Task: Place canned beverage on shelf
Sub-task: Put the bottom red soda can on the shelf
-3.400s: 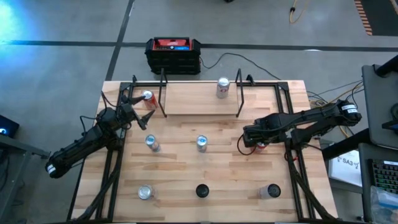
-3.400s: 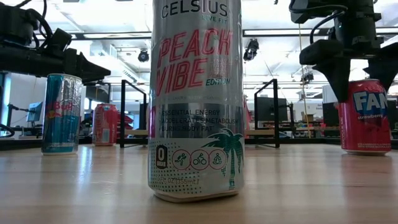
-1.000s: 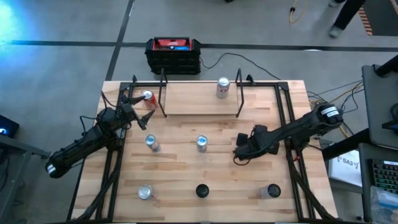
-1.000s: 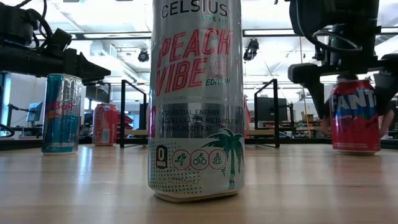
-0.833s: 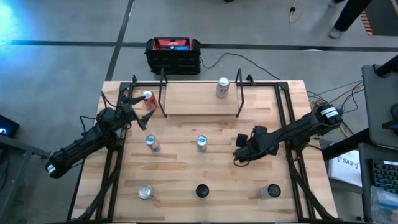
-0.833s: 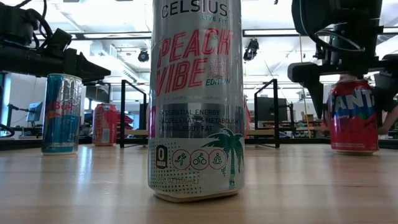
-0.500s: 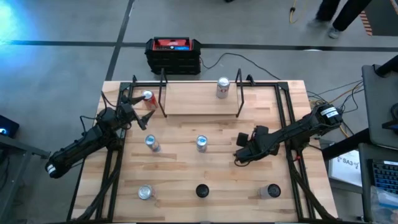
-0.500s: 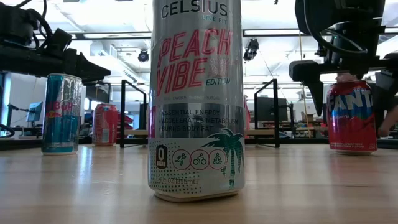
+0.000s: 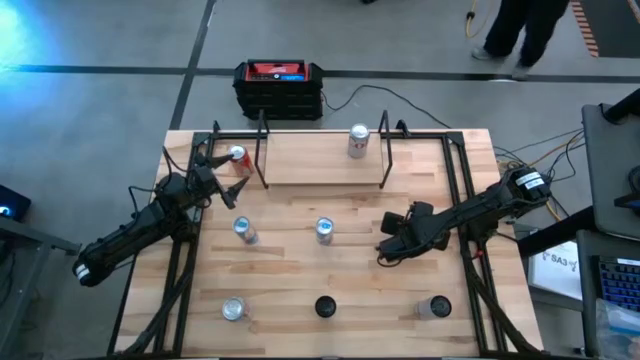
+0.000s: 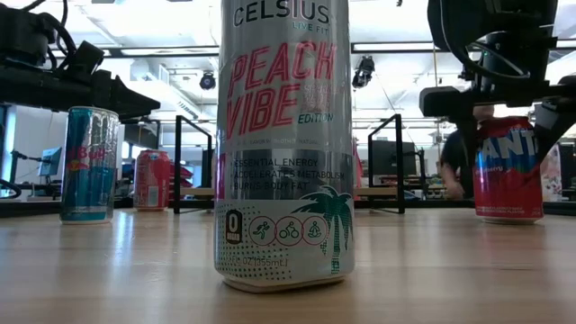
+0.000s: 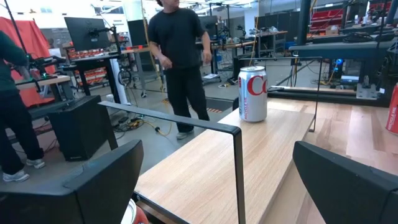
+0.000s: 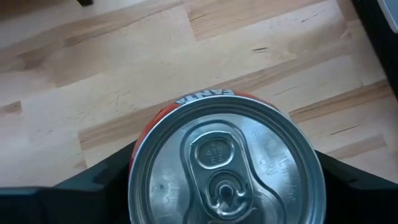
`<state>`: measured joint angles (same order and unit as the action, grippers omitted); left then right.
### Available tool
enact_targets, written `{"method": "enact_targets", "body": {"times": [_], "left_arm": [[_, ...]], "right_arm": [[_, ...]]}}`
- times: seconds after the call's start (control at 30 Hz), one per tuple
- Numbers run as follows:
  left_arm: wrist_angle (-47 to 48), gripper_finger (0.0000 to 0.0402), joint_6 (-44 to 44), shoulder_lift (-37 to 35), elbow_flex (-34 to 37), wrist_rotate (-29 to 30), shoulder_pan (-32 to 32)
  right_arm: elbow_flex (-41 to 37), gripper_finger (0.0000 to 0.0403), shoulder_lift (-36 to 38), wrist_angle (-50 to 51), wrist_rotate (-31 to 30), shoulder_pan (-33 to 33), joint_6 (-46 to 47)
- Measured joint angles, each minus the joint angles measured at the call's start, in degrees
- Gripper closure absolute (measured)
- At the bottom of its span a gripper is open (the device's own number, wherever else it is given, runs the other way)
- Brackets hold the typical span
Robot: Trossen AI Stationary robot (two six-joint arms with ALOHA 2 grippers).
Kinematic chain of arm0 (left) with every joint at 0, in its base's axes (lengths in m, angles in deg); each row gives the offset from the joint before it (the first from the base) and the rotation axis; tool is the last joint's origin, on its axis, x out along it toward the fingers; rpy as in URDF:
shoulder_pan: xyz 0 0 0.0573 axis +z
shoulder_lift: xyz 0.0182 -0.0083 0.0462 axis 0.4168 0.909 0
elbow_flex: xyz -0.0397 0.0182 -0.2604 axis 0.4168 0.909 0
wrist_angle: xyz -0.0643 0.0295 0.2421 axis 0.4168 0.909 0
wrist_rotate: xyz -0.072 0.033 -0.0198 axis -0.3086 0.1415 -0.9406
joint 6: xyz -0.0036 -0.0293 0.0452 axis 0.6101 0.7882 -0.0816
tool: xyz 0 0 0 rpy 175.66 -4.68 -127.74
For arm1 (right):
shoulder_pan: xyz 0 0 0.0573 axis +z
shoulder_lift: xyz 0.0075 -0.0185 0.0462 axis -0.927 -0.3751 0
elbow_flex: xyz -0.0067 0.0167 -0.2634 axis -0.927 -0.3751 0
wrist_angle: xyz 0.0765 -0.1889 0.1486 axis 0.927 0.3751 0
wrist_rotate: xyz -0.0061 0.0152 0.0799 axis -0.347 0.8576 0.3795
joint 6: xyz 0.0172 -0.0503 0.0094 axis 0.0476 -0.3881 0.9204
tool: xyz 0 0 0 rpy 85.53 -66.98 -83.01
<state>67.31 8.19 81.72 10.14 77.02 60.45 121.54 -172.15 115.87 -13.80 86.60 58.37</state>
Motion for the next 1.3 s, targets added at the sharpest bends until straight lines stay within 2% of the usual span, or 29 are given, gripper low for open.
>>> {"method": "enact_targets", "body": {"times": [0.2,0.4,0.63,0.83,0.97,1.3], "left_arm": [[0.0,0.0003,0.0,0.0,0.0,0.0,0.0],[0.0,0.0003,0.0,0.0,0.0,0.0,0.0],[0.0,0.0003,0.0,0.0,0.0,0.0,0.0],[0.0,0.0003,0.0,0.0,0.0,0.0,0.0],[0.0,0.0003,0.0,0.0,0.0,0.0,0.0],[0.0,0.0003,0.0,0.0,0.0,0.0,0.0]], "right_arm": [[0.6,0.0115,0.0,-0.6,0.1,0.0,-0.1],[6.2,0.0115,0.0,0.7,0.5,0.0,-3.0],[15.6,0.0115,-2.5,5.1,-5.5,-0.3,-10.9],[24.9,0.0115,-7.7,8.9,-13.1,-0.7,-20.3],[30.3,0.0115,-12.0,9.1,-16.3,-2.4,-30.9],[42.6,0.0115,-17.7,6.6,-16.1,-11.3,-51.4]]}}
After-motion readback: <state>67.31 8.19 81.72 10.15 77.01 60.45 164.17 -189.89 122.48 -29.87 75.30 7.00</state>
